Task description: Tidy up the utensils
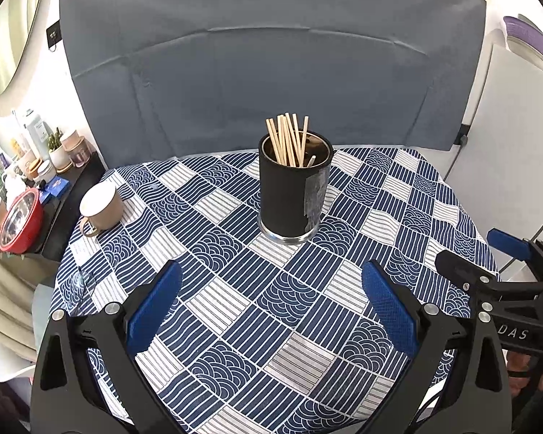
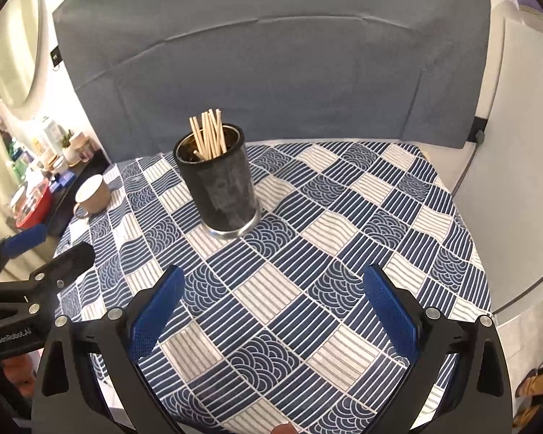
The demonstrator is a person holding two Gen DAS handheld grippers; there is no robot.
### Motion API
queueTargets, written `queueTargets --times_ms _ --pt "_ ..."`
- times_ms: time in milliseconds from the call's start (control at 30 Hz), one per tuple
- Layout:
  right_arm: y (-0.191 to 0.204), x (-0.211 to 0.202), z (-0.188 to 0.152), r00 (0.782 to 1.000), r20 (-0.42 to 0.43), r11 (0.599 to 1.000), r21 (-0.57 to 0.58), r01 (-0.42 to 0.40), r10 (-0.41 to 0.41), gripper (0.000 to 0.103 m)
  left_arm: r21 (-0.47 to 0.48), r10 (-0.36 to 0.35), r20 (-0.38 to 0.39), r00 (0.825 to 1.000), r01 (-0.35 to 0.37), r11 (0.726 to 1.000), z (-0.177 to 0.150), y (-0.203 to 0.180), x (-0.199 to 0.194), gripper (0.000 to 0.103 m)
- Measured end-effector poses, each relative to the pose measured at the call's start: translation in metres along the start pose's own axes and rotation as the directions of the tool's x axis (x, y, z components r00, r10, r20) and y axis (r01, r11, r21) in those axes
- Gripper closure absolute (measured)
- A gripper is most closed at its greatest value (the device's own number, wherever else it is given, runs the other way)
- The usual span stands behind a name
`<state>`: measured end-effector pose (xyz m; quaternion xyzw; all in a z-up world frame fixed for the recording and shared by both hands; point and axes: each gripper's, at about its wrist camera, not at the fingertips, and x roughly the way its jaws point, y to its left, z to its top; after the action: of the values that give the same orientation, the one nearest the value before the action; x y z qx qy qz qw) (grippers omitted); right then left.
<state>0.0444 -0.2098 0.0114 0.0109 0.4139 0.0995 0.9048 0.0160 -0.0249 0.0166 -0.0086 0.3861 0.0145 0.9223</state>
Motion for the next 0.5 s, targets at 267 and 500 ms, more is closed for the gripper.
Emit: queueTargets --times_ms 267,500 --pt "0.0073 -0.0024 0.0029 1.0 0.014 1.0 -0.026 -0.007 0.007 0.008 0.018 0.006 0.034 0.999 -0.006 1.0 0.0005 0.0002 -0.0052 0.006" --pt "0.0084 -0.0014 0.0043 1.0 0.009 1.0 -0.025 -0.002 0.002 0.008 0.046 -0.019 0.039 0.999 0.018 0.999 -0.0013 -0.0016 -0.0058 0.006"
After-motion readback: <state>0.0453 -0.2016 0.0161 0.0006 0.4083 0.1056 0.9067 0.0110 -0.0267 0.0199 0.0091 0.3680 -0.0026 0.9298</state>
